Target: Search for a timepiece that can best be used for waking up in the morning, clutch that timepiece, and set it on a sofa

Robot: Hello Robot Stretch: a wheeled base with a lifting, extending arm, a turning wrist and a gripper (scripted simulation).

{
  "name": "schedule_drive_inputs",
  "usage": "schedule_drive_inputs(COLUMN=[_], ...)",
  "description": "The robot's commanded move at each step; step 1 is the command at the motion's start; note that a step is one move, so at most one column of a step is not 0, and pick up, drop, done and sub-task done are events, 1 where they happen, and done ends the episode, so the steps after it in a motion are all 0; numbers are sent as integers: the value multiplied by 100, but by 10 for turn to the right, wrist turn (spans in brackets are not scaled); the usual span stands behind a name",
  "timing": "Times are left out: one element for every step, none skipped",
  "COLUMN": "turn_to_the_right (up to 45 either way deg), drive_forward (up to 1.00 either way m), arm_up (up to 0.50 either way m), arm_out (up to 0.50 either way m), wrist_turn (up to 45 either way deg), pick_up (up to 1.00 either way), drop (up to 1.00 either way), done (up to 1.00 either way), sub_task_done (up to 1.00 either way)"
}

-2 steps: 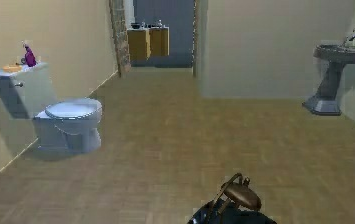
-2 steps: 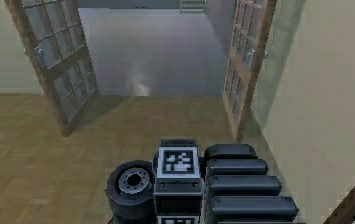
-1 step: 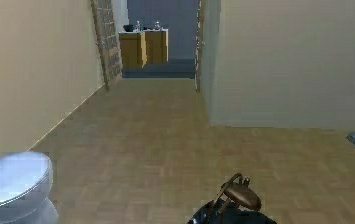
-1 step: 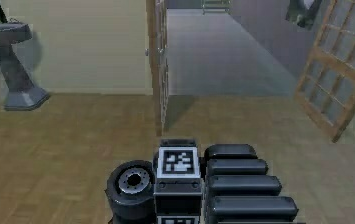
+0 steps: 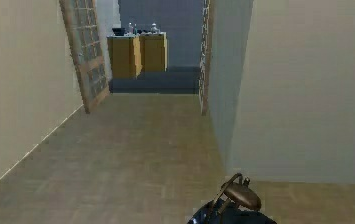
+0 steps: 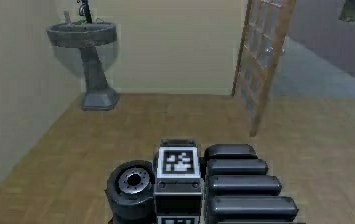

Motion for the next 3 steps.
schedule_drive_inputs(turn_to_the_right=[0,0,0], drive_forward=[100,100,55], arm_up=[0,0,0], arm_out=[0,0,0], wrist_turn=[0,0,0], pick_up=[0,0,0], drop=[0,0,0], done=[0,0,0], sub_task_done=[0,0,0])
